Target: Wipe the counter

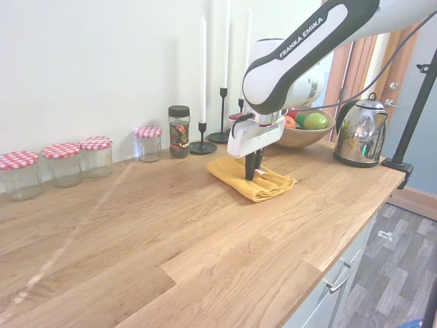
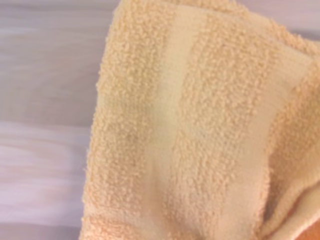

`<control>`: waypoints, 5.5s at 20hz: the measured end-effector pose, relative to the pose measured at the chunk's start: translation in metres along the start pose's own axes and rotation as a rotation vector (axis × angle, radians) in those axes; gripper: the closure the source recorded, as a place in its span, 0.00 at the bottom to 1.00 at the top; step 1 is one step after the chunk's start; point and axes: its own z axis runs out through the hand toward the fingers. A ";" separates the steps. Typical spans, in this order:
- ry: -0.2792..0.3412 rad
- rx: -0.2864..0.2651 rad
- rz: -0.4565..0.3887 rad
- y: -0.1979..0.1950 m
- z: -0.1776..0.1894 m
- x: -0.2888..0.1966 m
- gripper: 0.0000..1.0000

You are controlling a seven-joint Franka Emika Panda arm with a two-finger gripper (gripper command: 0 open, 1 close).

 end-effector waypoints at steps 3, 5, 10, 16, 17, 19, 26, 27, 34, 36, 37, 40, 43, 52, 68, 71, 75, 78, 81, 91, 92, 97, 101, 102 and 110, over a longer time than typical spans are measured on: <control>0.000 0.015 0.022 0.035 0.001 0.019 1.00; -0.001 0.022 0.033 0.054 0.002 0.028 1.00; 0.000 0.041 0.056 0.089 0.003 0.042 1.00; 0.018 0.050 0.051 0.095 0.003 0.039 1.00; 0.026 0.049 0.044 0.093 0.003 0.037 1.00; 0.041 0.045 0.032 0.087 0.003 0.030 1.00; 0.055 0.036 -0.002 0.014 0.001 -0.037 1.00; 0.054 0.037 -0.007 0.000 0.001 -0.049 1.00; 0.051 0.052 -0.048 -0.092 -0.003 -0.134 1.00; 0.052 0.055 -0.060 -0.111 -0.004 -0.152 1.00; 0.052 0.053 -0.067 -0.121 -0.004 -0.160 1.00; 0.052 0.051 -0.083 -0.150 -0.005 -0.181 1.00; 0.051 0.037 -0.099 -0.177 -0.006 -0.196 1.00; 0.085 0.015 -0.150 -0.240 -0.009 -0.256 1.00; 0.072 0.015 -0.130 -0.239 -0.009 -0.252 0.00; 0.071 0.014 -0.129 -0.239 -0.009 -0.252 0.00; 0.070 0.009 -0.125 -0.237 -0.009 -0.250 0.00; 0.070 0.005 -0.118 -0.235 -0.009 -0.246 0.00; 0.069 0.001 -0.112 -0.233 -0.009 -0.242 0.00; 0.071 -0.010 -0.103 -0.229 -0.010 -0.235 0.00; 0.074 -0.010 -0.105 -0.229 -0.010 -0.235 0.00; 0.093 -0.006 -0.125 -0.230 -0.012 -0.238 0.00; 0.100 0.013 -0.140 -0.232 -0.014 -0.246 0.00; 0.101 0.016 -0.143 -0.232 -0.014 -0.247 0.00; 0.114 0.061 -0.158 -0.213 -0.038 -0.269 0.00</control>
